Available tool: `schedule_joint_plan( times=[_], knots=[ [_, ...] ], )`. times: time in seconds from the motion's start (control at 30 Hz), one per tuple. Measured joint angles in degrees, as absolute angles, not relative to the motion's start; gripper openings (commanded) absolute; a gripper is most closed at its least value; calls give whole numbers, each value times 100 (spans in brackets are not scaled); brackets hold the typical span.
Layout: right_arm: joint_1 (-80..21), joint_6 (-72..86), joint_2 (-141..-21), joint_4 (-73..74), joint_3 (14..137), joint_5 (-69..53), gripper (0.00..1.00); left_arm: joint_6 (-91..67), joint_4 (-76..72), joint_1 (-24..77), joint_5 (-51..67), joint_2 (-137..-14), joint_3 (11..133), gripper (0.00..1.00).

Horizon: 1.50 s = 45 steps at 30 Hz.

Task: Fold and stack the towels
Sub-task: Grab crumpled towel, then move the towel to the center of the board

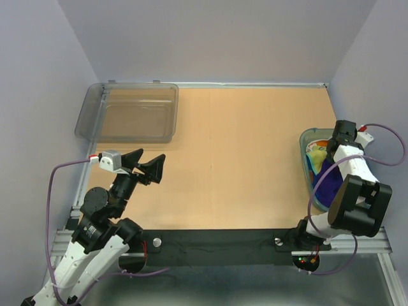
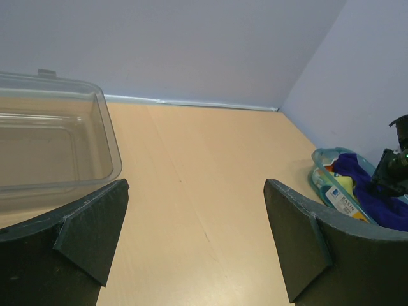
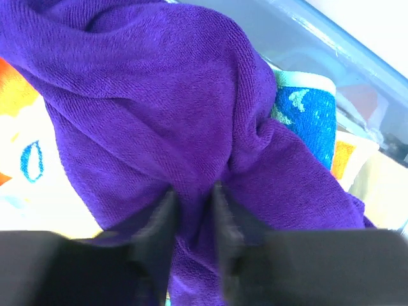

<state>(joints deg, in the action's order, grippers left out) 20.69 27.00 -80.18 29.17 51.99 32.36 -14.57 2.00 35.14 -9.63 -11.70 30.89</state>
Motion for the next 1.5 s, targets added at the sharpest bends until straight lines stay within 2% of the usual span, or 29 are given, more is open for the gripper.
schedule_joint_plan(
  times=[0.03, 0.1, 0.33, 0.7, 1.0, 1.17, 1.23, 1.33, 1.5],
  knots=[
    [2067, 2672, -8018, 2917, 5188, 3225, 9, -1448, 200, 3520, -969, -1168, 3089, 99],
    [2069, 2617, -8016, 2897, 5186, 3205, 1, -1441, 200, 3529, -978, -1168, 3089, 99],
    [2069, 2311, -7470, 2998, 5325, 3017, 1, -1437, 200, 3529, -998, -1175, 3089, 99],
    [2069, 1844, -6254, 2952, 7299, 1933, 0, -1404, 200, 3531, -1011, -1588, 3089, 99],
    [2069, 1511, -6834, 2849, 9456, 242, 0, -1398, 263, 3529, -1041, -1973, 3089, 99],
    [2060, 2073, -7387, 2316, 10368, -1339, 0, -1398, 325, 3524, -1116, -2084, 3120, 99],
    [1894, 2403, -7605, 1916, 10451, -1859, 0, -1400, 336, 3520, -1149, -2132, 3148, 99],
    [1232, 2486, -7902, 1697, 10455, -2027, 1, -1400, 349, 3516, -1214, -2178, 3166, 99],
    [-622, 2370, -8488, 1544, 10165, -2141, 1, -1400, 397, 3514, -1317, -2274, 3166, 99]
  ],
)
